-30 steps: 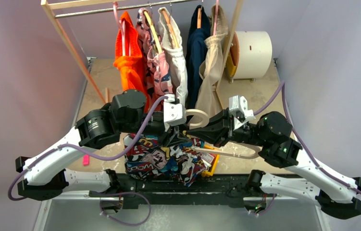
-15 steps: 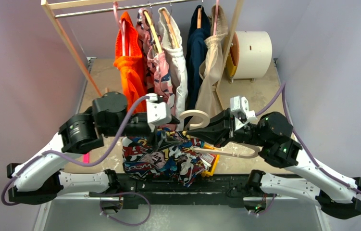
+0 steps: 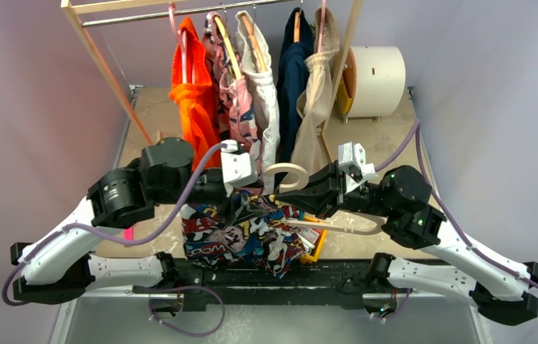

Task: Place the shorts on the hanger
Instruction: Hang the shorts on the hanger.

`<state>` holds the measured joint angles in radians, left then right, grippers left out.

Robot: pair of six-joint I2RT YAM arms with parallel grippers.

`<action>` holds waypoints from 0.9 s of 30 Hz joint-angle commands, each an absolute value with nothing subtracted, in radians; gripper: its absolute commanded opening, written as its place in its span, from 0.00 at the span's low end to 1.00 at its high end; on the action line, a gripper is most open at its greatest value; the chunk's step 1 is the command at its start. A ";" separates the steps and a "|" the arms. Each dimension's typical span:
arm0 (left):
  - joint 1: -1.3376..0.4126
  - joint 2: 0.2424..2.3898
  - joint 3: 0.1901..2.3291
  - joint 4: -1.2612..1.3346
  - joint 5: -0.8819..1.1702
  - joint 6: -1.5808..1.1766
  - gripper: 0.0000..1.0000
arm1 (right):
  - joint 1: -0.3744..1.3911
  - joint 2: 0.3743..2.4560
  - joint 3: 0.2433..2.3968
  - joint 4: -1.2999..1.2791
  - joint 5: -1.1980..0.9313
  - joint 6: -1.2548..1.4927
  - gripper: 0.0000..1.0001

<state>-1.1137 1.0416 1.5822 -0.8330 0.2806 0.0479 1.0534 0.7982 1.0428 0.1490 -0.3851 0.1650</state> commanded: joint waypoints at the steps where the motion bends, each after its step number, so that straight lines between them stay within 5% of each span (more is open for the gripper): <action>1: -1.116 1.054 1.567 -0.808 0.303 0.067 0.57 | 1.058 0.791 1.068 0.262 -0.394 0.180 0.00; 6: -1.115 1.098 1.580 -0.816 0.345 0.085 0.36 | 1.057 0.792 1.067 0.265 -0.398 0.180 0.00; 14: -1.115 1.134 1.585 -0.791 0.388 0.089 0.26 | 1.057 0.788 1.057 0.273 -0.400 0.184 0.00; 18: -1.115 1.134 1.582 -0.785 0.389 0.089 0.00 | 1.057 0.781 1.054 0.267 -0.395 0.185 0.00; 26: -1.115 1.058 1.515 -0.680 0.304 0.038 0.00 | 1.057 0.782 1.062 0.224 -0.395 0.168 0.00; 27: -1.114 1.051 1.509 -0.673 0.287 0.034 0.00 | 1.057 0.781 1.064 0.221 -0.388 0.169 0.11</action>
<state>-1.1164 1.1011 1.5257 -0.8070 0.3767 0.0624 1.0531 0.7990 1.0378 0.1230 -0.3893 0.1612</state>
